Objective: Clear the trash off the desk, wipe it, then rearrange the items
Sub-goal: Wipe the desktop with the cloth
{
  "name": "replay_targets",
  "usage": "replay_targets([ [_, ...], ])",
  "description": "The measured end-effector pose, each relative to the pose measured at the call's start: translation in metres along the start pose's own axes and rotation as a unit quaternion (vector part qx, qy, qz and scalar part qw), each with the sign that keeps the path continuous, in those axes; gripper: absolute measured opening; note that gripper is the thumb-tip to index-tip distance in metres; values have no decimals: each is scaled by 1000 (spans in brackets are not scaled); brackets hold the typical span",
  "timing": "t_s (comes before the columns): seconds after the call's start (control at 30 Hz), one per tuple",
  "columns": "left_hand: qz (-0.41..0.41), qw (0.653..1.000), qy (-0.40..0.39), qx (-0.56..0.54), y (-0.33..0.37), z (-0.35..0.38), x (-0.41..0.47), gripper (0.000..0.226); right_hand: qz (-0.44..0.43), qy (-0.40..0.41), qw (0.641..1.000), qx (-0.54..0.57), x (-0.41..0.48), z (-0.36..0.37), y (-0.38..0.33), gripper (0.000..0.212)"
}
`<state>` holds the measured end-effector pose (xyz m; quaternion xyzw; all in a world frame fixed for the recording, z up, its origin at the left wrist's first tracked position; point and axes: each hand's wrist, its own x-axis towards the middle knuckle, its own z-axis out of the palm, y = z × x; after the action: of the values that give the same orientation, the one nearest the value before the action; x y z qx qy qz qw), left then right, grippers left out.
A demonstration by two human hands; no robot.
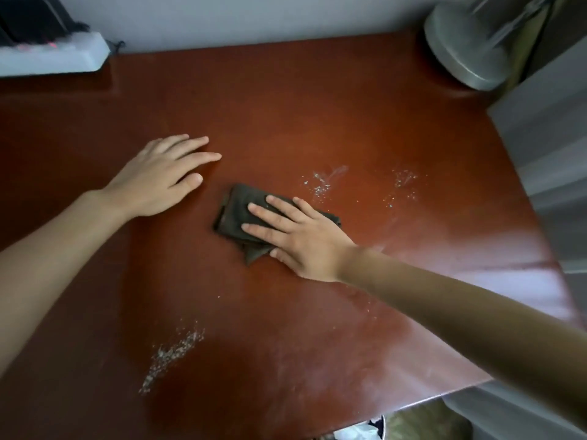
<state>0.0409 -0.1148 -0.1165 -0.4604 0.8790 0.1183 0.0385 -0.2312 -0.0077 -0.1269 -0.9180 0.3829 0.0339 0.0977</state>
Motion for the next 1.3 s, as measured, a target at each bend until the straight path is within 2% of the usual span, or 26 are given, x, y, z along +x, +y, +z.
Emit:
replay_targets([
  [0.2, 59, 997, -35, 27, 22, -4, 14, 65, 177, 39, 983, 28, -15, -4, 35, 52],
  [0.33, 102, 992, -56, 50, 44, 0, 27, 67, 297, 65, 952, 42, -58, -8, 87, 51],
  [0.43, 108, 991, -60, 49, 62, 4, 29, 69, 387, 87, 917, 43, -98, -8, 125, 50],
  [0.6, 138, 986, -62, 68, 86, 3, 38, 68, 552, 124, 823, 61, -167, -5, 163, 49],
  [0.73, 187, 977, -67, 82, 107, 1, 48, 66, 590, 141, 793, 58, -182, -1, 168, 49],
  [0.87, 226, 966, -79, 95, 112, -4, 60, 66, 667, 154, 724, 80, -189, -5, 177, 51],
  [0.93, 245, 961, -80, 101, 109, -7, 66, 66, 686, 154, 707, 78, -190, -6, 175, 51],
  [1.0, 268, 954, -86, 101, 105, -10, 69, 66, 667, 147, 727, 69, -187, -3, 159, 51],
  [1.17, 305, 943, -93, 93, 95, -4, 66, 66, 488, 111, 865, 39, -160, 14, 58, 59],
  [1.3, 312, 941, -89, 92, 92, 1, 54, 68, 363, 76, 929, 8, -138, 26, -24, 51],
])
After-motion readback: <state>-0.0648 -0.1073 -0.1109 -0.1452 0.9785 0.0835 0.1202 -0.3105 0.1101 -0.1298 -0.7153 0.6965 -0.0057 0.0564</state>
